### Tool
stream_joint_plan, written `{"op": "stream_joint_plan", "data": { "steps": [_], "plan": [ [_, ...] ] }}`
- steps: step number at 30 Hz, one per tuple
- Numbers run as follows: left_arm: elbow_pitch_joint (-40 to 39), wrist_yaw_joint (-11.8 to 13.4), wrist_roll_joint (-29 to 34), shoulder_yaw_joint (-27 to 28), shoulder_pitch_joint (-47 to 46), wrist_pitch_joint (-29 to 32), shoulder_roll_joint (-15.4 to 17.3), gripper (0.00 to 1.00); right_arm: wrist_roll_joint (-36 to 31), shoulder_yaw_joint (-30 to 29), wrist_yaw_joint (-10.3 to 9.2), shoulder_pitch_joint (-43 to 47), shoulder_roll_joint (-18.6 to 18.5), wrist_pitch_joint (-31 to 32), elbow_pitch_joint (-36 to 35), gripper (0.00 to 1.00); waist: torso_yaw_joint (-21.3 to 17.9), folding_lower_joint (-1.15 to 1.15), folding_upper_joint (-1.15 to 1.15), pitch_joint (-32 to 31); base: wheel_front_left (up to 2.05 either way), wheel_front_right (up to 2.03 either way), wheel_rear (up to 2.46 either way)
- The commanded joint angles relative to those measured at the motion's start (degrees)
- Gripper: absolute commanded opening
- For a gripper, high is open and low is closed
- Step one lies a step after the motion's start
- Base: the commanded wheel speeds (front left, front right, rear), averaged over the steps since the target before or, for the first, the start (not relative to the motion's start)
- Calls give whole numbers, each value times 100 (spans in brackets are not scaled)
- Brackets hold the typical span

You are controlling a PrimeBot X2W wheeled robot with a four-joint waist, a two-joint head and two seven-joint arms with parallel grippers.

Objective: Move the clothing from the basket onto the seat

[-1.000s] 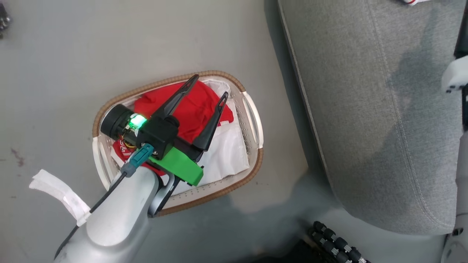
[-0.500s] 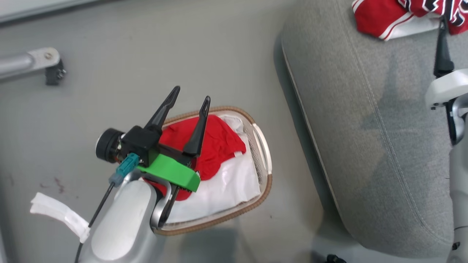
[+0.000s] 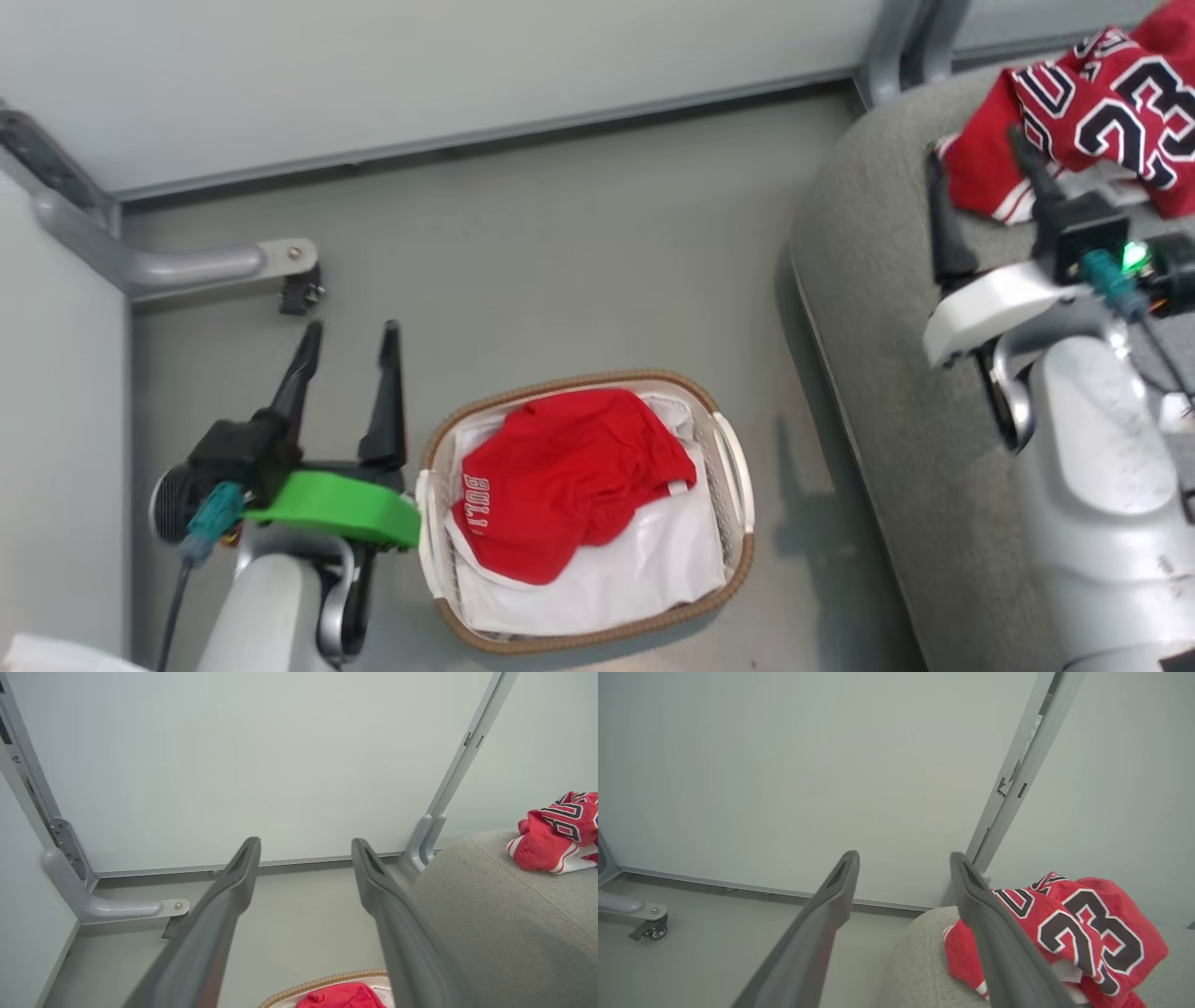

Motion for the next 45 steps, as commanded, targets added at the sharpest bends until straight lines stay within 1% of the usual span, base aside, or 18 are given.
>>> {"op": "stream_joint_plan", "data": {
  "steps": [1,4,7,8,12,16,20,27,45],
  "plan": [
    [-25,18,65,136,163,-5,-30,100,63,62,-8,230,43,-13,-37,100,358,1,0,-434,0,0,0],
    [-39,19,139,444,393,-5,-51,100,236,234,-8,548,162,-14,-124,100,383,1,0,-540,0,0,0],
    [-51,12,165,667,590,-5,-64,100,388,358,-8,858,202,-13,-224,100,396,1,0,-623,0,0,0],
    [-41,8,178,726,668,-5,-69,100,553,418,-8,979,210,-14,-262,100,406,1,0,-644,0,0,0],
    [27,-8,229,829,880,-5,-87,100,1057,554,-8,1374,213,-14,-429,100,454,1,0,-710,0,0,0],
    [71,-18,142,830,1018,-5,-94,100,1282,477,-8,1747,218,-13,-642,100,532,1,0,-778,0,0,0],
    [83,-24,37,760,1122,-5,-96,100,1296,470,-8,2081,219,-13,-832,100,571,1,0,-825,0,0,0],
    [97,-27,-56,651,1232,-5,-97,100,1527,395,-8,2496,220,-13,-1012,100,608,1,0,-898,0,0,0],
    [82,-23,-34,617,1158,-5,-97,100,1519,468,-8,2509,219,-14,-973,100,583,1,0,-861,0,0,0]
  ]
}}
